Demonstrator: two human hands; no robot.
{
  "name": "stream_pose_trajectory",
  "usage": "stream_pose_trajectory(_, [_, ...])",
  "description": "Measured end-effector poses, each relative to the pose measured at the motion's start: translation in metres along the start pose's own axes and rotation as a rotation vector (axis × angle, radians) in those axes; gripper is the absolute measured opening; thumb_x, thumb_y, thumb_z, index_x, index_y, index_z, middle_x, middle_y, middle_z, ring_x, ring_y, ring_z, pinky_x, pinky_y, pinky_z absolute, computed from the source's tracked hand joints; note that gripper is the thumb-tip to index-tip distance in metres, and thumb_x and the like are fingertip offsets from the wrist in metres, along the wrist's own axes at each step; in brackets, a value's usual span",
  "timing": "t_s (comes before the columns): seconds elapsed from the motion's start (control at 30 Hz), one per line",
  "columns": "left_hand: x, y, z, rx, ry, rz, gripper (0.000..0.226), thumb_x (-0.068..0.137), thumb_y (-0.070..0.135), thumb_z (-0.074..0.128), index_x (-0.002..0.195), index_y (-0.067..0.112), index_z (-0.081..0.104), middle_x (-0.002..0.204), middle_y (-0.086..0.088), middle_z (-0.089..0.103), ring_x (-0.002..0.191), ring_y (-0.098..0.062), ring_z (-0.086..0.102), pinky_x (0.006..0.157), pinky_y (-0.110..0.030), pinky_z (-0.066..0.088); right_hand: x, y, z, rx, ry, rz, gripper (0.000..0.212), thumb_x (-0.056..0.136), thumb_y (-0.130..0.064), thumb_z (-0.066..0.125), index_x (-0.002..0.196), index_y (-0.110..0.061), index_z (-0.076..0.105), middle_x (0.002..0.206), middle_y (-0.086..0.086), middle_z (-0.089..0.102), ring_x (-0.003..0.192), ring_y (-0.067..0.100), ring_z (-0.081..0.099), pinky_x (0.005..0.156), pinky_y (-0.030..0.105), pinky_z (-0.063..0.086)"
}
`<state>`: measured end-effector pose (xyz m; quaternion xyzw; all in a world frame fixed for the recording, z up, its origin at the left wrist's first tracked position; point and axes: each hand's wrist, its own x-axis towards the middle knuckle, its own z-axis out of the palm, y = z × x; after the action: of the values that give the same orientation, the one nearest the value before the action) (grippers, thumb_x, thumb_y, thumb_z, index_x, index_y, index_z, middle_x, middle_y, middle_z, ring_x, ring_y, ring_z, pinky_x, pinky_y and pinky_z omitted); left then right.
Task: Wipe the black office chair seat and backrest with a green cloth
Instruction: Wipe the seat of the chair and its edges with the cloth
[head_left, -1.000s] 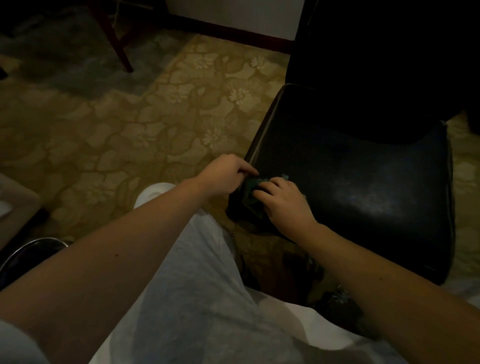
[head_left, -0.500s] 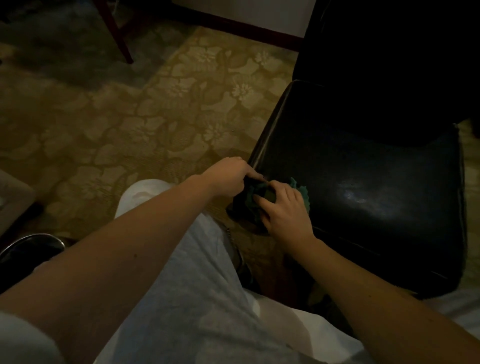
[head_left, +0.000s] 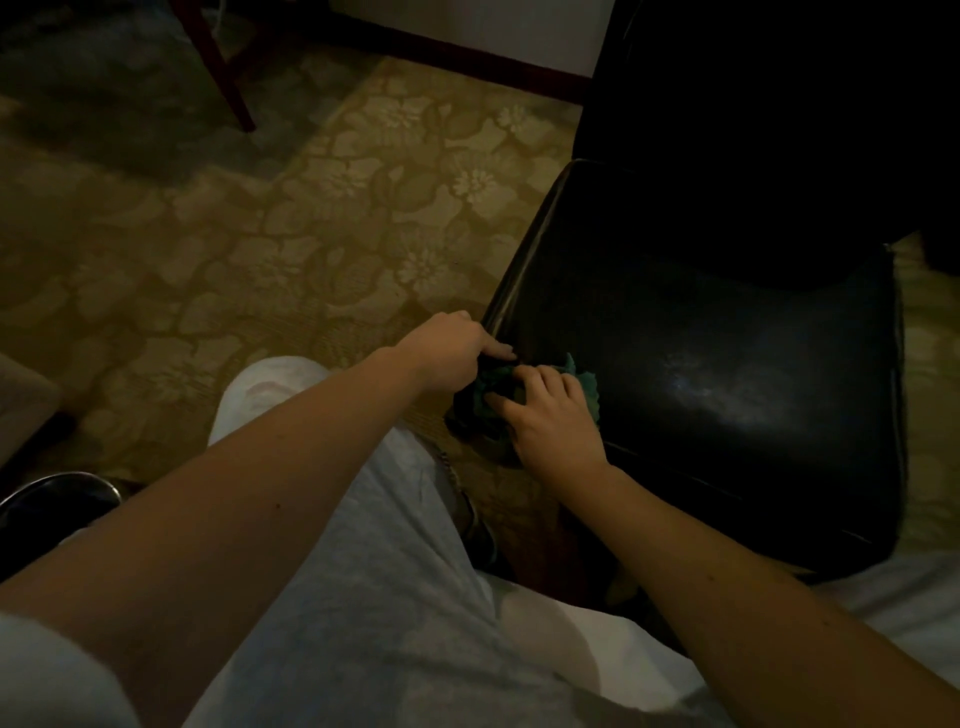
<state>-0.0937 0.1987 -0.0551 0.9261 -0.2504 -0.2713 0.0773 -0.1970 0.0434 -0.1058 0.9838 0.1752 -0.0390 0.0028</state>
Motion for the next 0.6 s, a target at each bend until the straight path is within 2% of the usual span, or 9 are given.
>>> stream_pose_trajectory(0.1, [-0.003, 0.004, 0.002, 0.006, 0.019, -0.005, 0.063, 0.097, 0.003, 0.038, 0.143, 0.045, 0.046, 0.136, -0.013, 0.050, 0.122, -0.029, 0.047, 0.104, -0.042, 0.042, -0.009, 0.010, -0.004, -0.016, -0.020, -0.009, 0.044, 0.094, -0.031, 0.055, 0.138, -0.028, 0.051, 0.143, 0.015, 0.043, 0.134, 0.038, 0.035, 0.108, 0.053, 0.026])
stream_pose_trajectory(0.17, [-0.006, 0.006, 0.009, -0.005, 0.010, 0.002, 0.064, 0.097, 0.001, 0.038, 0.144, 0.044, 0.045, 0.146, -0.003, 0.049, 0.130, -0.028, 0.042, 0.109, -0.042, 0.038, -0.020, 0.016, -0.004, -0.037, -0.054, -0.006, 0.046, 0.092, -0.032, 0.060, 0.137, -0.028, 0.051, 0.143, 0.015, 0.045, 0.133, 0.038, 0.037, 0.108, 0.055, 0.027])
stream_pose_trajectory(0.23, [-0.006, 0.005, 0.019, -0.004, 0.005, -0.001, 0.067, 0.095, 0.001, 0.037, 0.145, 0.045, 0.042, 0.151, 0.007, 0.046, 0.129, -0.027, 0.041, 0.110, -0.042, 0.038, -0.032, 0.021, -0.003, -0.067, -0.096, -0.013, 0.054, 0.087, -0.035, 0.066, 0.138, -0.028, 0.051, 0.142, 0.016, 0.046, 0.132, 0.039, 0.040, 0.106, 0.057, 0.031])
stream_pose_trajectory(0.3, [-0.006, 0.007, 0.025, 0.016, 0.004, -0.007, 0.067, 0.095, 0.004, 0.038, 0.145, 0.049, 0.038, 0.150, 0.006, 0.047, 0.126, -0.026, 0.043, 0.108, -0.043, 0.039, -0.039, 0.023, -0.008, -0.099, -0.133, -0.034, 0.061, 0.086, -0.037, 0.066, 0.142, -0.028, 0.046, 0.145, 0.017, 0.043, 0.134, 0.041, 0.038, 0.107, 0.060, 0.030])
stream_pose_trajectory(0.4, [-0.008, 0.015, 0.024, 0.089, -0.021, 0.017, 0.063, 0.098, 0.007, 0.038, 0.149, 0.044, 0.035, 0.152, 0.007, 0.044, 0.128, -0.026, 0.042, 0.110, -0.042, 0.035, -0.037, 0.018, -0.016, -0.118, -0.158, -0.075, 0.056, 0.097, -0.033, 0.050, 0.150, -0.026, 0.030, 0.152, 0.017, 0.027, 0.138, 0.039, 0.027, 0.110, 0.056, 0.025])
stream_pose_trajectory(0.5, [-0.012, 0.024, 0.020, 0.148, -0.008, 0.025, 0.060, 0.099, 0.010, 0.038, 0.150, 0.040, 0.035, 0.151, 0.006, 0.045, 0.127, -0.025, 0.042, 0.109, -0.040, 0.035, -0.023, 0.006, -0.028, -0.106, -0.157, -0.096, 0.048, 0.100, -0.028, 0.046, 0.147, -0.022, 0.036, 0.148, 0.015, 0.030, 0.133, 0.036, 0.031, 0.106, 0.050, 0.032])
stream_pose_trajectory(0.6, [-0.015, 0.027, 0.019, 0.193, -0.013, -0.002, 0.059, 0.100, 0.011, 0.038, 0.152, 0.038, 0.032, 0.147, -0.001, 0.048, 0.127, -0.026, 0.043, 0.108, -0.040, 0.036, -0.015, -0.001, -0.027, -0.066, -0.138, -0.080, 0.050, 0.099, -0.027, 0.046, 0.148, -0.024, 0.036, 0.144, 0.013, 0.034, 0.128, 0.034, 0.034, 0.102, 0.049, 0.034])
